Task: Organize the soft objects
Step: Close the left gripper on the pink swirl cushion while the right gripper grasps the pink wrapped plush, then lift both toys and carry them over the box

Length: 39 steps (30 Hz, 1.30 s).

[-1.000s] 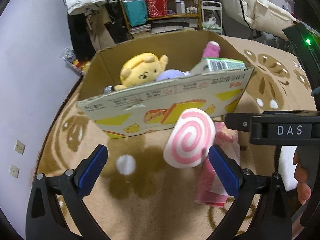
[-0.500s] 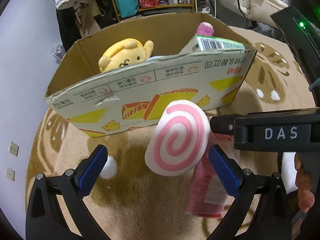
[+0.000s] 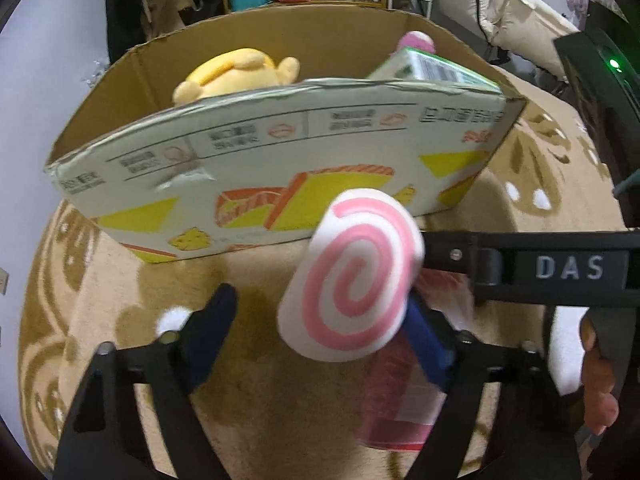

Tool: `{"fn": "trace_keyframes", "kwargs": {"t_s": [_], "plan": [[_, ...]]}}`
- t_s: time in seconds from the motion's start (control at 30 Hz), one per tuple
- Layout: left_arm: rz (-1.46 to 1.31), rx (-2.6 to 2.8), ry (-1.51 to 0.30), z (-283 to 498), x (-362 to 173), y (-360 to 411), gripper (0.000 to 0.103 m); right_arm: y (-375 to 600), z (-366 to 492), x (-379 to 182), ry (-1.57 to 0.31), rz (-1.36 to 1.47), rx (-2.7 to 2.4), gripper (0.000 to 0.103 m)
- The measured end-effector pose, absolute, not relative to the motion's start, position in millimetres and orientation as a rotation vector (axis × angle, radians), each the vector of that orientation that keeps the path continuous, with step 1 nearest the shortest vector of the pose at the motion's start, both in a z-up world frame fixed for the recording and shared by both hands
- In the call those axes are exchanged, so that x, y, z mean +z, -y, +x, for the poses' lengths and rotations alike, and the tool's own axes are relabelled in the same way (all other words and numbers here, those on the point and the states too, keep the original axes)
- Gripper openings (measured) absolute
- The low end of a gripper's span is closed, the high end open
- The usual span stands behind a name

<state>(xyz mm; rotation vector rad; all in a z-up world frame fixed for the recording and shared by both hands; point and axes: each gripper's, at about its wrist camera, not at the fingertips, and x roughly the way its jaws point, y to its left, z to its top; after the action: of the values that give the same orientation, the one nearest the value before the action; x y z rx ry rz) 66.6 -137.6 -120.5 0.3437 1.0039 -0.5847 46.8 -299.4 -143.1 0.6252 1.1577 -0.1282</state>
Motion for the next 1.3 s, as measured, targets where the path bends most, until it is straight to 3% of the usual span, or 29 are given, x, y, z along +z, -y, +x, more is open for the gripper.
{"fn": "trace_keyframes", "kwargs": {"t_s": [0.07, 0.23, 0.77, 1.13, 1.2, 1.3], "plan": [[0.350, -0.606, -0.998, 64, -120, 140, 0.052, 298, 48, -143, -1.157, 0.627, -0.129, 0.069], [0.373, -0.615, -0.998, 58, -118, 143, 0.044, 300, 46, -138, -1.152, 0.636, -0.130, 0.064], [0.345, -0.473, -0.997, 58, -104, 108, 0.040, 284, 53, -142, -1.162, 0.654, -0.066, 0.063], [0.329, -0.354, -1.003, 65, -98, 81, 0.040, 261, 66, -151, -1.207, 0.528, -0.086, 0.047], [0.326, -0.343, -1.004, 65, -97, 79, 0.040, 258, 64, -145, -1.176, 0.507, -0.089, 0.036], [0.324, -0.329, -1.005, 65, -97, 75, 0.040, 254, 59, -136, -1.142, 0.463, -0.091, 0.029]]}}
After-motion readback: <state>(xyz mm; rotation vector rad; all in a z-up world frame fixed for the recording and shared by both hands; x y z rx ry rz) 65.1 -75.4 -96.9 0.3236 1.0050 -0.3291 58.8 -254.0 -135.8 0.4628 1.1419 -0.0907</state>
